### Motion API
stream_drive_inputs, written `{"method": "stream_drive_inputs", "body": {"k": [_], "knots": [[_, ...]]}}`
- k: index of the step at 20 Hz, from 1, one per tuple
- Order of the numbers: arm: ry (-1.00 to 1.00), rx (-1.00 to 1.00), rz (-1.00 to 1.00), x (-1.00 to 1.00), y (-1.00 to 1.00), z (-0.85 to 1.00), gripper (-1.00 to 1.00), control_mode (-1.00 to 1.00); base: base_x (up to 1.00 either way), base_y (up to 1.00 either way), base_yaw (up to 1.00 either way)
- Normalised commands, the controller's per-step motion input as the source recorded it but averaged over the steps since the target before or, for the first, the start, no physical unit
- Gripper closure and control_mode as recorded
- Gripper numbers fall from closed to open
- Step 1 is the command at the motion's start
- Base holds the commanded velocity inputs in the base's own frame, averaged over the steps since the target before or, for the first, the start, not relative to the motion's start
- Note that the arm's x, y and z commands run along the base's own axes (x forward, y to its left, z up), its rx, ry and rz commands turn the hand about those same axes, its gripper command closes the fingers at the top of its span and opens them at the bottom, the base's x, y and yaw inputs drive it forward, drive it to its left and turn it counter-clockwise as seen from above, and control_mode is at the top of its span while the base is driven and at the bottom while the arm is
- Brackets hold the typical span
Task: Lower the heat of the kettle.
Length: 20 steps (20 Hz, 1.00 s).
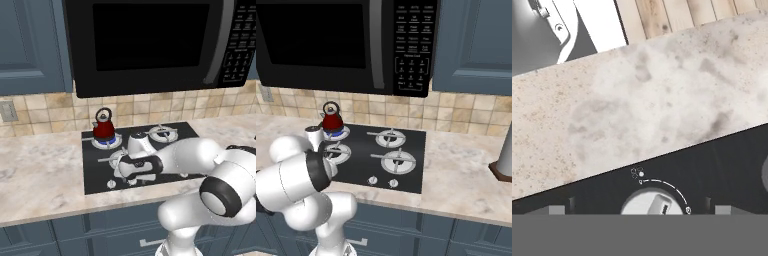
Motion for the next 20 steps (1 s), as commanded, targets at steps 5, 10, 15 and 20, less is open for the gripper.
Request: {"method": "stream_drive_inputs", "body": {"k": [5, 10, 15, 20], "knots": [[0.00, 0.00, 0.00, 0.13, 0.00, -0.07, -1.00, -1.00, 0.00, 0.00, 0.00], [0.00, 0.00, 0.00, 0.07, 0.00, -0.12, -1.00, -1.00, 0.00, 0.00, 0.00], [0.00, 0.00, 0.00, 0.00, 0.02, -0.28, 1.00, -1.00, 0.00, 0.00, 0.00], [0.00, 0.00, 0.00, 0.00, 0.04, -0.21, 1.00, -1.00, 0.00, 0.00, 0.00]]}}
